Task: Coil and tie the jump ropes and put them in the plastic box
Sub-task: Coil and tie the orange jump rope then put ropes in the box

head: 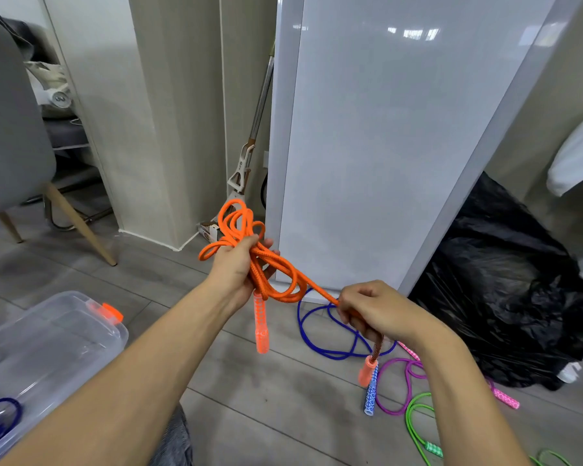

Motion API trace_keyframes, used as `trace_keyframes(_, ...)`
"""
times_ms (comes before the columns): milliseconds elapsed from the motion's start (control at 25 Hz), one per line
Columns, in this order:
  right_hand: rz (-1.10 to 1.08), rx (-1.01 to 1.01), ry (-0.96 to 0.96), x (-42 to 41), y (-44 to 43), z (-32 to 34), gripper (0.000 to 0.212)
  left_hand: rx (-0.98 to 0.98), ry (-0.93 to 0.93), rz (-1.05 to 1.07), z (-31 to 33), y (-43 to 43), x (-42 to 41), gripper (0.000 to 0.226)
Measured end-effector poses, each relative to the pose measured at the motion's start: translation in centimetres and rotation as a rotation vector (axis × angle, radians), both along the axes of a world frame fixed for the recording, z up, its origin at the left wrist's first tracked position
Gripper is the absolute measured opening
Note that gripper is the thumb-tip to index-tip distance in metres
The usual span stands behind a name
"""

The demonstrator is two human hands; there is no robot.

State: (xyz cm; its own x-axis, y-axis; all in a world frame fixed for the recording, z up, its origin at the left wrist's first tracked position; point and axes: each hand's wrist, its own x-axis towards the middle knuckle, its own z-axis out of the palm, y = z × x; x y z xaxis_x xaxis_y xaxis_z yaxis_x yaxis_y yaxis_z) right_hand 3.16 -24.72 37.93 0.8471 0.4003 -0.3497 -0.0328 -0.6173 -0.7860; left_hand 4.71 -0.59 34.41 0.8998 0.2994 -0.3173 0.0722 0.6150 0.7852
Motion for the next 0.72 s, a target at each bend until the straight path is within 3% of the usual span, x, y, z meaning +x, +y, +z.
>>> trace_keyframes(120, 0.084, -0.038, 0.066, -0.2, 0.0, 0.2, 0.029, -0.014, -0.005, 0.043, -0.1, 0.3, 0.1, 0.009)
trace_keyframes(240, 0.099, -0.011, 0.042, -0.5, -0.5, 0.4, 0.023, 0.163, -0.014, -0.015, -0.3, 0.0, -0.2, 0.012)
trace_keyframes(360, -0.045, 0.175, -0.134, -0.1, -0.9, 0.5, 0.013, 0.557, -0.012, -0.19, -0.3, -0.6, -0.8, 0.016)
trace_keyframes(440, -0.161, 0.18, -0.331, 0.6, -1.3, 0.4, 0.012, 0.858, 0.014, -0.292, -0.6, -0.8, -1.1, 0.015)
trace_keyframes(560, -0.177, 0.132, -0.436, 0.7, -1.2, 0.1, 0.012, 1.204, 0.064, -0.437, -0.6, -1.2, -1.8, 0.016)
trace_keyframes(640, -0.155, 0.129, -0.47, 0.4, -0.8, 0.1, 0.01, 1.269, 0.109, -0.529, 0.3, -1.8, -2.4, 0.014)
trace_keyframes(720, -0.158, 0.102, -0.515, 0.3, -0.6, 0.3, 0.009, 1.2, 0.171, -0.623, 1.8, -2.7, -3.3, 0.018)
